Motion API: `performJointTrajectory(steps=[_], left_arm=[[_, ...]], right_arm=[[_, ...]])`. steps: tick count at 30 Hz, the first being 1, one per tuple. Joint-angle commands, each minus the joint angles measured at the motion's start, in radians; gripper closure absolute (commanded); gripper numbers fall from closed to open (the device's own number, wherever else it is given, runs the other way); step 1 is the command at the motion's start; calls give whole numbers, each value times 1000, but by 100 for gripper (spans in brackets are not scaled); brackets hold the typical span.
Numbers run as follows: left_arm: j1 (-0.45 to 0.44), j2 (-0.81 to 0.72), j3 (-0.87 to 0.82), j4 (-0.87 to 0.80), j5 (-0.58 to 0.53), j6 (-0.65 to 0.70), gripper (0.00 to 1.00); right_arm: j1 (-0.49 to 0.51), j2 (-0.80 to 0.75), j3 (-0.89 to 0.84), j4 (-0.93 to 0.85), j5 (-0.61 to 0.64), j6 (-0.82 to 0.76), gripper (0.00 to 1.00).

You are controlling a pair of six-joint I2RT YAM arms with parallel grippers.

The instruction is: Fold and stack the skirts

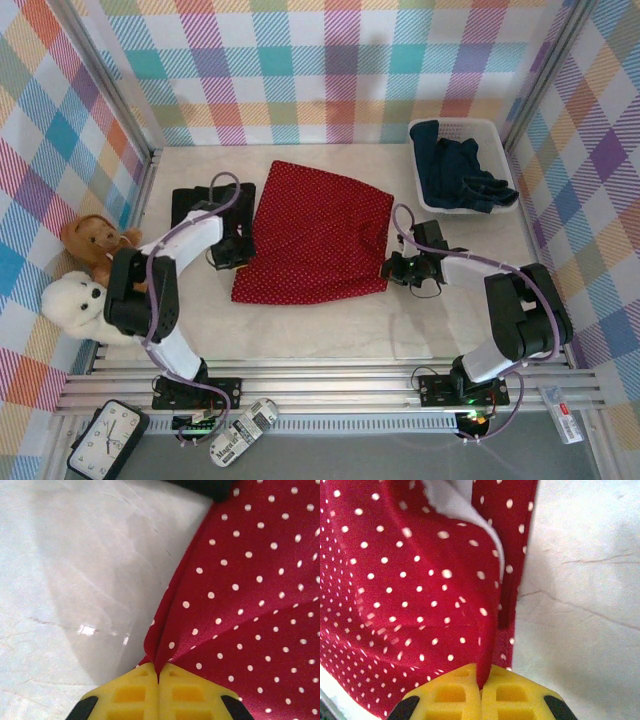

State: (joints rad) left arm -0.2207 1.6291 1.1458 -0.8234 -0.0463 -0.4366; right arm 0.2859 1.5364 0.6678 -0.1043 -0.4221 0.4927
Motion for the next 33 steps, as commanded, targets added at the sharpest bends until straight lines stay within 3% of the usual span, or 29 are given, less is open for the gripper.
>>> performJointTrajectory(steps=[1, 3, 7, 8, 10, 14, 20, 26, 33], left_arm=[[37, -27, -79, 22, 1, -76, 100], [37, 38, -87, 10, -3, -97, 99], [37, 16, -100, 18, -1, -127, 47], [37, -12, -99, 9, -20, -131, 38], [37, -62, -96, -17, -59, -136, 30], [36, -160, -145, -49, -66, -171, 29], [38, -267, -281, -31, 47, -250, 29], [38, -333, -399, 5, 87, -320, 34], [38, -309, -469, 170, 251, -390, 41]], right_arm=[[4, 28, -8, 59, -78, -18, 100], [4, 55, 1, 35, -35, -5, 95], [4, -14, -8, -3, 9, 41, 62], [3, -40, -5, -46, 28, 61, 57], [4, -85, -8, -124, 50, 126, 53], [21, -181, -76, -156, 7, 304, 53], [50, -256, -134, -130, 11, 392, 55], [66, -187, -133, -43, -39, 388, 54], [103, -97, -114, 32, -14, 408, 54]])
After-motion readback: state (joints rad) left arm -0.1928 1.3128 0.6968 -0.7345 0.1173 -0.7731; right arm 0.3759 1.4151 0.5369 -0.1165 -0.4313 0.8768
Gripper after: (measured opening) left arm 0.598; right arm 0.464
